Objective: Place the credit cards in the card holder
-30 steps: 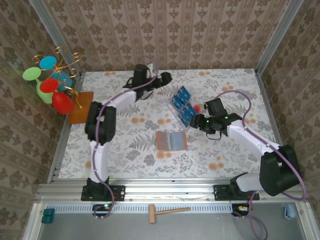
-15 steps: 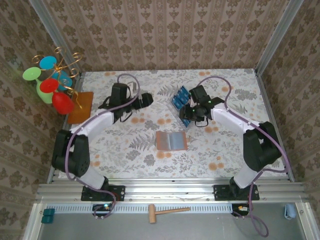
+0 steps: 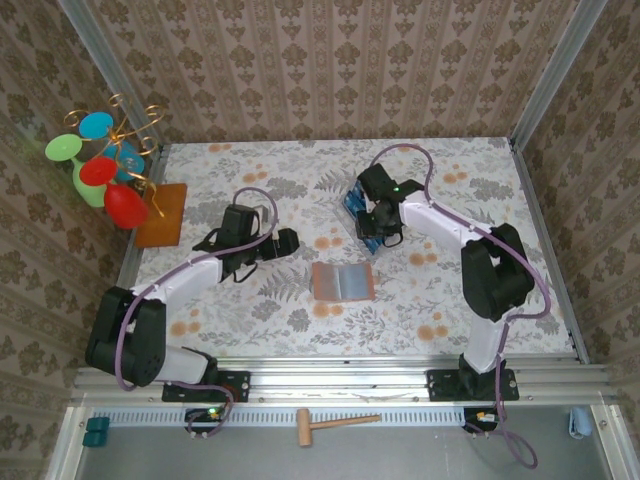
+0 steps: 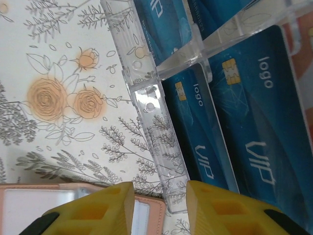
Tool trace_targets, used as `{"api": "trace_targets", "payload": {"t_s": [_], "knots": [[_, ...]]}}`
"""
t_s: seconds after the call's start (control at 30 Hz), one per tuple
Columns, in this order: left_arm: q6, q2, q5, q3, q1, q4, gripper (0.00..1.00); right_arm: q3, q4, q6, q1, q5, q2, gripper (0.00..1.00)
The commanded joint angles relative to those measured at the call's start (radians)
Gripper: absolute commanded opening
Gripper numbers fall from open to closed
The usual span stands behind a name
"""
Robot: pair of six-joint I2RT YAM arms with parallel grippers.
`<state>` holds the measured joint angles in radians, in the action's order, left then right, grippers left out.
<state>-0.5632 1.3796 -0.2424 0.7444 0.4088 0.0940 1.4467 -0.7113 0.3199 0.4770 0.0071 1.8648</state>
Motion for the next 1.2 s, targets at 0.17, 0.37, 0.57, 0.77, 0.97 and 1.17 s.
{"api": "trace_targets", "payload": {"t_s": [0.17, 0.37, 0.57, 0.77, 0.97, 1.17], "knots": [[0.019, -0.019, 0.003, -0.005, -0.019, -0.003, 1.00, 0.076, -0.086, -0.062, 0.032, 0.139, 0.080, 0.33], [0.013, -0.006, -0.004, -0.009, -0.018, -0.019, 1.00, 0.102, -0.094, -0.075, 0.036, 0.138, 0.106, 0.29], [0.012, -0.001, -0.006, -0.009, -0.018, -0.023, 1.00, 0.113, -0.093, -0.079, 0.037, 0.118, 0.127, 0.21], [0.011, -0.001, -0.005, -0.008, -0.018, -0.024, 1.00, 0.114, -0.092, -0.081, 0.038, 0.111, 0.142, 0.22], [0.014, -0.002, -0.005, -0.002, -0.019, -0.024, 1.00, 0.117, -0.102, -0.099, 0.038, 0.133, 0.151, 0.21], [0.016, 0.001, -0.006, 0.003, -0.018, -0.023, 1.00, 0.121, -0.111, -0.118, 0.039, 0.134, 0.139, 0.15]]}}
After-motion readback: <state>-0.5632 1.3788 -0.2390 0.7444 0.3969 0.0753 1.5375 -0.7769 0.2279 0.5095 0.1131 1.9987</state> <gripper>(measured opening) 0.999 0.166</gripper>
